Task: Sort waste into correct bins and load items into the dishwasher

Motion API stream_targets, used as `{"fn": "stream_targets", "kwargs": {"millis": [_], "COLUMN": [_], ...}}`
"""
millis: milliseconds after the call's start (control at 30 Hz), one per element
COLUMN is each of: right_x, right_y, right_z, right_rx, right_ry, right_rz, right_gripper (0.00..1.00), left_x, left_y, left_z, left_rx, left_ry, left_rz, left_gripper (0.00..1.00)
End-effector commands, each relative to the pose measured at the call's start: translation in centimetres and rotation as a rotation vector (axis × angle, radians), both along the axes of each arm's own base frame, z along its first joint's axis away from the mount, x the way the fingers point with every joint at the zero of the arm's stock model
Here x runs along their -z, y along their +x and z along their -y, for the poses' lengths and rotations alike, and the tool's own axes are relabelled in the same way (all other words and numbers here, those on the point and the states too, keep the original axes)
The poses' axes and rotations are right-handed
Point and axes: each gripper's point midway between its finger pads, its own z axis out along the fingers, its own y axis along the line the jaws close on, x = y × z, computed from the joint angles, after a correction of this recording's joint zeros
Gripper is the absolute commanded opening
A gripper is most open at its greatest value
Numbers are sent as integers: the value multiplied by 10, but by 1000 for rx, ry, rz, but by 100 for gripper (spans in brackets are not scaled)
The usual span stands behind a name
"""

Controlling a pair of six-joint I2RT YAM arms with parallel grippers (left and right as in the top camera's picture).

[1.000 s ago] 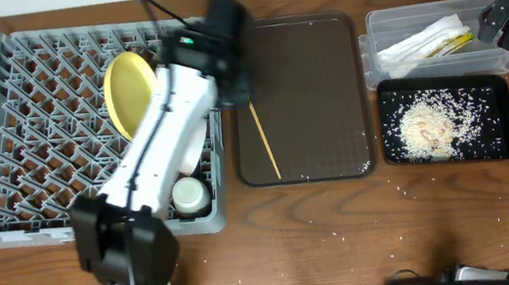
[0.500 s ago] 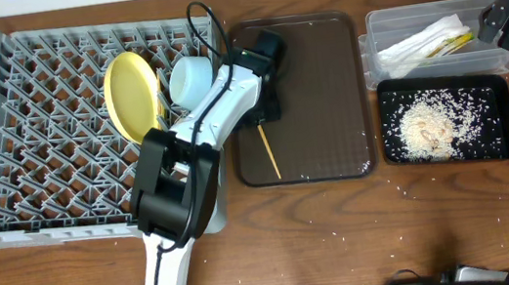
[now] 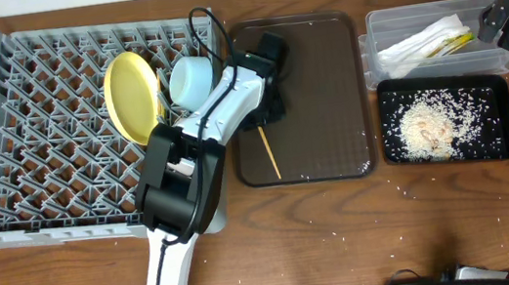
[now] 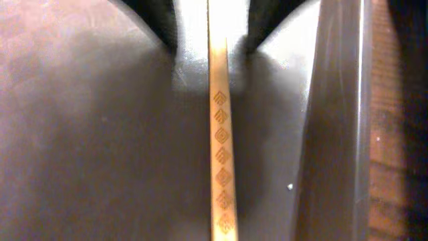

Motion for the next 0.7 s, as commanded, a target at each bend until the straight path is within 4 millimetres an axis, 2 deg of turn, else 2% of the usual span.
{"fn": "stream_targets", "kwargs": {"millis": [0, 133, 233, 333, 500, 533, 600, 667], "right_x": [-6, -6, -6, -6, -6, -6, -6, -6], "right_y": [0, 0, 0, 0, 0, 0, 0, 0], "right_z": [0, 0, 0, 0, 0, 0, 0, 0], "right_rx": [8, 8, 8, 8, 8, 8, 8, 8], "right_ry": [7, 7, 7, 7, 7, 7, 7, 7], "right_rz": [15, 15, 15, 15, 15, 15, 15, 15], "right_gripper": [99, 99, 99, 99, 99, 99, 99, 99], "left_x": [36, 32, 11, -33, -126, -147, -169, -187], "left_y": [-17, -14, -6, 6, 12, 11, 9, 8], "left_z": [-6, -4, 6, 13, 13, 8, -9, -35], "left_rx": [-28, -12, 78, 161, 327, 361, 371, 364], "left_ry": [30, 22, -15, -46, -75, -61, -1, 109], "left_rz": [-90, -81, -49, 30, 211, 252, 297, 330], "left_gripper": [8, 8, 7, 7, 7, 7, 8, 7]}}
